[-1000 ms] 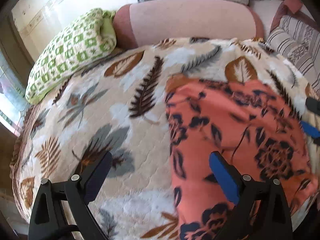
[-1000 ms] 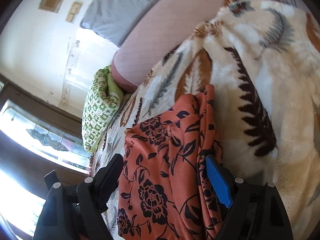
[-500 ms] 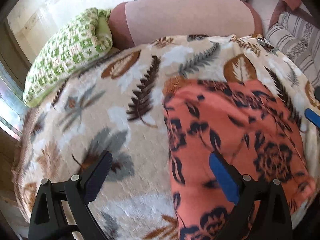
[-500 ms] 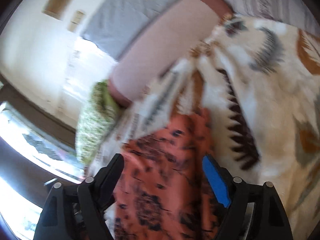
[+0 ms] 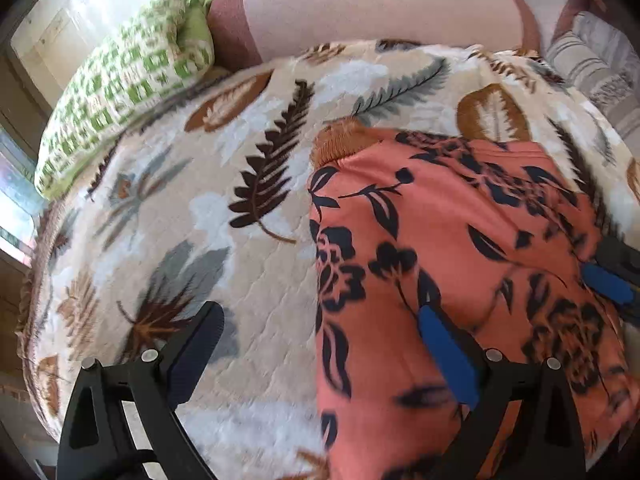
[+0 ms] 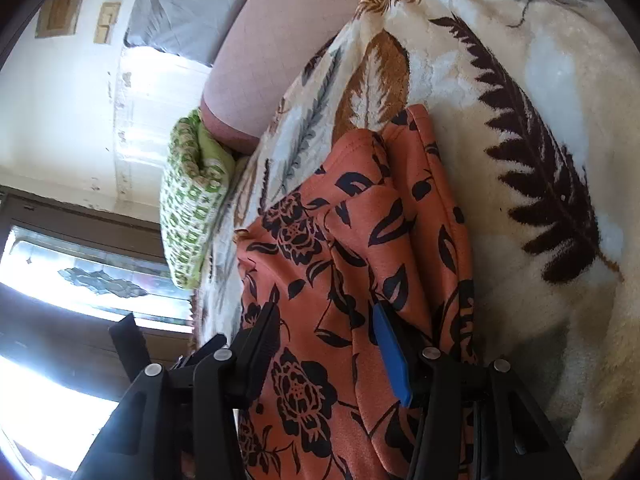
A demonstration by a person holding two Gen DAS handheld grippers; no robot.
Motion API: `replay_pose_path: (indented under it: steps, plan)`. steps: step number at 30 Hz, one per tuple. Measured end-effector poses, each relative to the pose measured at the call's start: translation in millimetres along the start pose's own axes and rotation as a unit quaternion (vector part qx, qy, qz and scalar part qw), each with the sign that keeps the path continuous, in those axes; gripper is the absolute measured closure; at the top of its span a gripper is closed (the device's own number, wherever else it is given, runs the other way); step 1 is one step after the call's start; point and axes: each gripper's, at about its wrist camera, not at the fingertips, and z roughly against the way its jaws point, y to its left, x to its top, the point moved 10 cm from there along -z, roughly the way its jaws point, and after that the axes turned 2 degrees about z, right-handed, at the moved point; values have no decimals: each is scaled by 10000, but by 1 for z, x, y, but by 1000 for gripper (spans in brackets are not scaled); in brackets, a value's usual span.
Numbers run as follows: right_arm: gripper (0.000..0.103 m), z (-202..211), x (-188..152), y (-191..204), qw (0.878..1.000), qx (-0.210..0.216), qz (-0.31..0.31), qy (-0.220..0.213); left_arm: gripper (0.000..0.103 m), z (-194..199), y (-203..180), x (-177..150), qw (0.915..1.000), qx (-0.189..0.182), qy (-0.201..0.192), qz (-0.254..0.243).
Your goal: Fold small clothes
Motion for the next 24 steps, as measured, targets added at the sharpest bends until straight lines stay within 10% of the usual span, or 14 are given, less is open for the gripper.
replay_pose_path:
  steps: [16,24]
  plan:
    - [19,64,-21,3,9979,-244,85,-587,5,39,32,-59,9894,-1238,94,754]
    - [19,55,-30,-33,9973,-627,-367,-81,5,22,2,-63,9808,-1676,464,877]
